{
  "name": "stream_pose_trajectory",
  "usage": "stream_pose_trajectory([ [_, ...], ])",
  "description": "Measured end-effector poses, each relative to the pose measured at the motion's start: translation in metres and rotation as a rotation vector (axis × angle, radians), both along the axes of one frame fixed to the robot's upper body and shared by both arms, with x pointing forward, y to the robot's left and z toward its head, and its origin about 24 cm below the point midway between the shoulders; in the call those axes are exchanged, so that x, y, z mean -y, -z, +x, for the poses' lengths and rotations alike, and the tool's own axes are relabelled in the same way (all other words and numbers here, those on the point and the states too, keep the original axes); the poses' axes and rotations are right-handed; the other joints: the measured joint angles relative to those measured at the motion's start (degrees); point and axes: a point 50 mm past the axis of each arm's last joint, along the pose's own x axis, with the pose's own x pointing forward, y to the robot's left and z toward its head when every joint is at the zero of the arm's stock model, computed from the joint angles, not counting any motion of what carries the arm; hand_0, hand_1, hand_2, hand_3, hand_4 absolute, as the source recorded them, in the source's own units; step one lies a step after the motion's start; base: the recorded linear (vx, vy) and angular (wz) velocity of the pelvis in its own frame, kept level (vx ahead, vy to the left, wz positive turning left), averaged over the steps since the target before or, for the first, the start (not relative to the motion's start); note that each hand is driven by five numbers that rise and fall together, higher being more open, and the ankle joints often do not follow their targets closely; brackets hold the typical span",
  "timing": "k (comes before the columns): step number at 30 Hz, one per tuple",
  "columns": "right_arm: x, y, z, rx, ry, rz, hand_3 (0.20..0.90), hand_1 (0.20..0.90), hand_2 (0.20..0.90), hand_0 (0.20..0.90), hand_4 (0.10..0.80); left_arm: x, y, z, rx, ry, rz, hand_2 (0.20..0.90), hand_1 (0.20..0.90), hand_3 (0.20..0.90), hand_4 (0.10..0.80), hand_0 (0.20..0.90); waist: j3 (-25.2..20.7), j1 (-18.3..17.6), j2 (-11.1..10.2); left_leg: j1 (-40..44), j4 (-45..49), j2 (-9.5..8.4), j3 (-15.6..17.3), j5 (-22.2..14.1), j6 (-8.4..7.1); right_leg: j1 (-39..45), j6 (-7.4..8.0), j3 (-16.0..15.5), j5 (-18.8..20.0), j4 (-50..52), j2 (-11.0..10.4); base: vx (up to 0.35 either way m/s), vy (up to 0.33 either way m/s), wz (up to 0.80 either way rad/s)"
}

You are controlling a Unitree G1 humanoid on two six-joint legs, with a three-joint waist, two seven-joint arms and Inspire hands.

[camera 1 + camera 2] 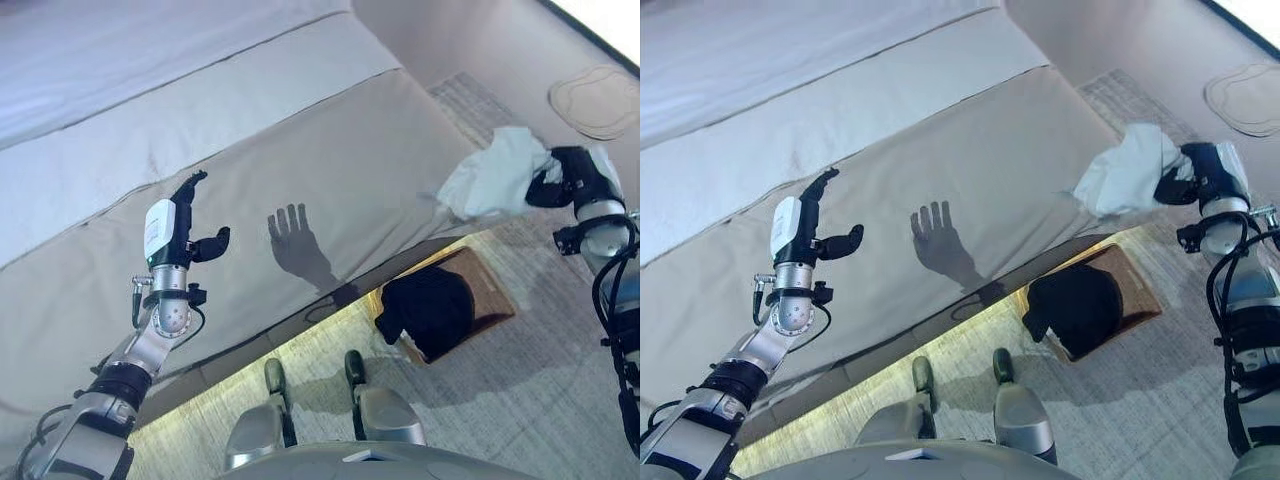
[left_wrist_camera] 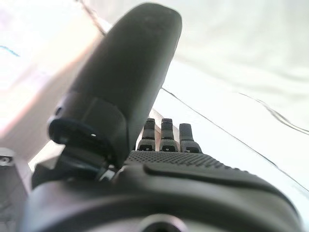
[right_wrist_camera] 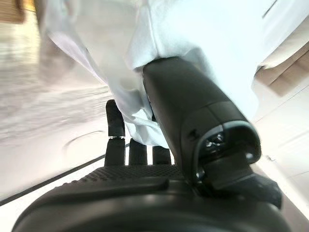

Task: Pick up the clothes from the bed and place them into the basket

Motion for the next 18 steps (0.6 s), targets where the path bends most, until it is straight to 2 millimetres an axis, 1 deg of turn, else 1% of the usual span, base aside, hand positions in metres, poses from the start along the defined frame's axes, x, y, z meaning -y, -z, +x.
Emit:
stream_pose_trajectory([
  [2, 0.002, 0.006, -0.003, -0.027, -0.001, 0.007, 0.2, 0.3, 0.3, 0.3, 0.1, 0.002, 0.004, -0.001, -0.015, 0.002, -0.009, 0.9, 0.9, 0.9, 0.8, 0.9, -0.8, -0.9, 0.3, 0.9, -0.1, 0.1, 0.2, 0.0, 0.0, 0.9, -0.04, 0.2, 0.0, -0.2, 0.0, 0.021, -0.03, -0.08],
  [4, 0.004, 0.014, -0.007, -0.053, 0.005, 0.009, 0.2, 0.3, 0.3, 0.3, 0.1, 0.006, 0.006, -0.001, -0.025, 0.013, -0.014, 0.9, 0.9, 0.9, 0.8, 0.9, -2.1, -1.0, 0.8, 1.2, -0.2, 0.42, 0.7, -0.5, 0.09, 0.9, -0.05, 0.9, 0.0, -0.2, 0.3, 0.024, -0.04, -0.12],
  [7, 0.007, 0.018, -0.009, -0.08, 0.013, 0.017, 0.2, 0.3, 0.3, 0.3, 0.1, 0.008, 0.008, -0.001, -0.029, 0.018, -0.021, 0.9, 0.9, 0.9, 0.8, 0.9, -2.9, -1.0, 1.3, 1.3, -0.2, 0.57, 1.0, -0.5, 0.07, 0.9, -0.05, 1.2, 0.0, -0.2, 0.5, 0.014, -0.034, -0.06],
  [11, 0.013, 0.036, -0.013, -0.132, 0.057, 0.055, 0.2, 0.3, 0.3, 0.3, 0.1, 0.008, 0.014, -0.006, -0.054, 0.019, -0.021, 0.9, 0.9, 0.9, 0.8, 0.9, -4.5, -0.8, 1.6, 1.3, -0.2, 0.81, 1.1, -0.6, 0.07, 0.8, -0.07, 1.3, 0.0, -0.2, 0.8, 0.0, 0.0, 0.0],
  [12, 0.014, 0.043, -0.015, -0.15, 0.072, 0.071, 0.2, 0.3, 0.3, 0.3, 0.1, 0.007, 0.016, -0.008, -0.065, 0.019, -0.021, 0.9, 0.9, 0.9, 0.8, 0.9, -4.9, -0.8, 1.5, 1.3, -0.2, 0.86, 1.1, -0.6, 0.07, 0.8, -0.07, 1.3, 0.0, -0.2, 0.8, 0.0, 0.0, 0.0],
  [16, 0.019, 0.061, -0.021, -0.204, 0.118, 0.105, 0.2, 0.3, 0.3, 0.3, 0.1, 0.007, 0.019, -0.009, -0.089, 0.015, -0.016, 0.9, 0.9, 0.9, 0.8, 0.9, -5.0, -0.6, 1.5, 1.2, -0.2, 0.81, 1.0, -0.5, 0.07, 0.8, -0.07, 1.3, 0.0, -0.2, 0.9, 0.0, 0.0, 0.0],
  [18, 0.025, 0.074, -0.028, -0.252, 0.166, 0.13, 0.2, 0.3, 0.3, 0.3, 0.1, 0.007, 0.021, -0.01, -0.097, 0.016, -0.014, 0.9, 0.9, 0.9, 0.8, 0.9, -5.0, -0.5, 1.6, 1.2, -0.2, 0.74, 0.9, -0.5, 0.07, 0.8, -0.08, 1.3, 0.0, -0.2, 0.9, -0.005, -0.006, 0.02],
])
